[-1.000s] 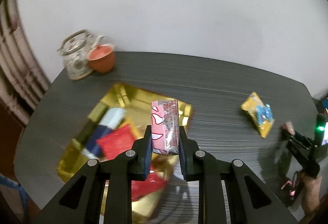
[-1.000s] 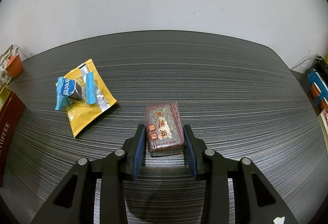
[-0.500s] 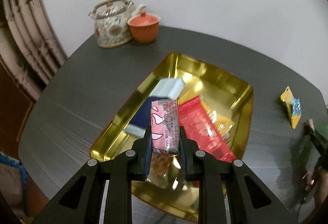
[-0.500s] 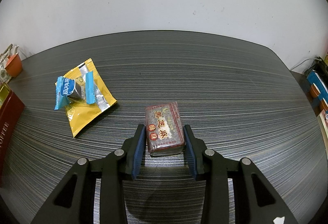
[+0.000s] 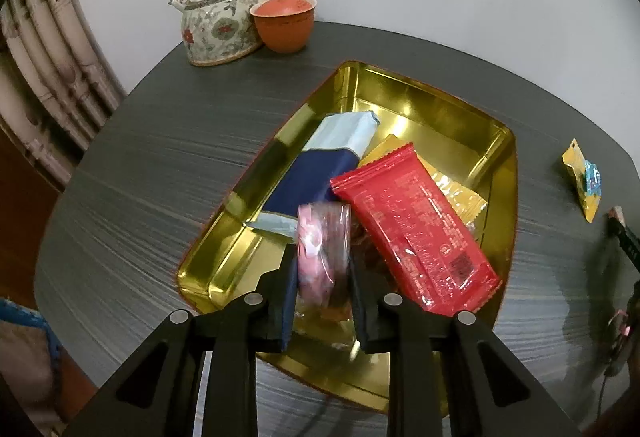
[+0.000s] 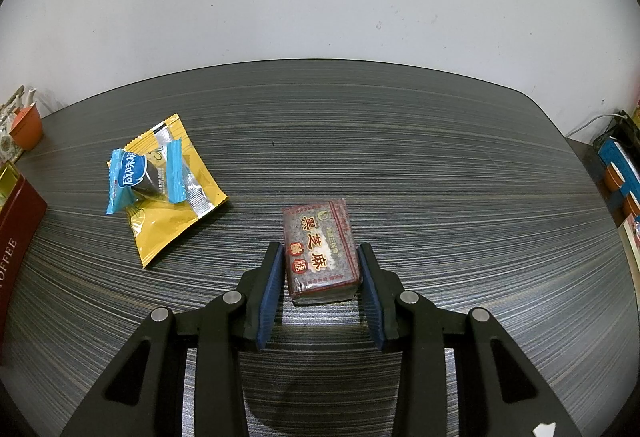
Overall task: Organize snacks
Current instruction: 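Carry the pink candy into the gold tin and open the left tool, then carry the brown box into the gold tin and open the right tool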
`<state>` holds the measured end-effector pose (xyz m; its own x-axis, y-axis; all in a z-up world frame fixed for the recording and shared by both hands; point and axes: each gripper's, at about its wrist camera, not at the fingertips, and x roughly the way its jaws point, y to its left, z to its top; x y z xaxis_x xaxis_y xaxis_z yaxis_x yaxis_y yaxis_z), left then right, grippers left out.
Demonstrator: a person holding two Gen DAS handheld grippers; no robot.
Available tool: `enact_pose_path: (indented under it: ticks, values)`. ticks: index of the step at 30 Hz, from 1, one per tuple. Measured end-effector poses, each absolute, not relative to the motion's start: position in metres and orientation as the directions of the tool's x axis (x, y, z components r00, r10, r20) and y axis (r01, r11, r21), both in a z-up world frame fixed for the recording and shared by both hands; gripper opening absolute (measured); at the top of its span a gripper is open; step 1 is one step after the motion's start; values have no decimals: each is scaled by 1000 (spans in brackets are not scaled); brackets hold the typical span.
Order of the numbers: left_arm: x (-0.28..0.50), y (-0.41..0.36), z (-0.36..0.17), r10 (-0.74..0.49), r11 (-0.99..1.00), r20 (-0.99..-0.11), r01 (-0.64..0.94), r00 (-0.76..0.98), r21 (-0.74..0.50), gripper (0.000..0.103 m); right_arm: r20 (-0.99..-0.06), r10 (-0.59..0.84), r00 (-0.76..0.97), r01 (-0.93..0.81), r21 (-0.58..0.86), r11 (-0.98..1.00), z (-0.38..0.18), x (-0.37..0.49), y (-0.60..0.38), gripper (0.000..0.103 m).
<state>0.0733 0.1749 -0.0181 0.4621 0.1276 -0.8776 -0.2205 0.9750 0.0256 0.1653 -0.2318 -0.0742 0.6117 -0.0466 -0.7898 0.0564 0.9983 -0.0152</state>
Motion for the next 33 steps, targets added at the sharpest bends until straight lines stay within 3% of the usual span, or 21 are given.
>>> enact_pose_path:
  ticks: [5,9,22,23,30,33]
  values:
    - [68,179,-8,112,980,-864,-200,491,14,33,-790,-47,612,56,-16,998,-74,165,-232,35]
    - [61,183,2,121,980,-846,-200,519,18,50,-790,-50,611,55,-20,998,-74,166,-232,35]
    - [20,196,7,213,971,-806,-211,552,112,64,-792,-26,610,25,-13,1000,-73,159,-235,33]
    - [17,198,4,213,971,-805,-212,553,111,65,-795,-25,606,25,-12,1000,-73,157,-235,28]
    - [16,217,5,184,965,-818,-259,545,44,67,-802,-51,595,26,-43,999,-66,145,-227,27]
    - [12,228,13,199,953,-802,-302,563,25,74,-788,-38,615,29,-25,999,-55,136,-225,27]
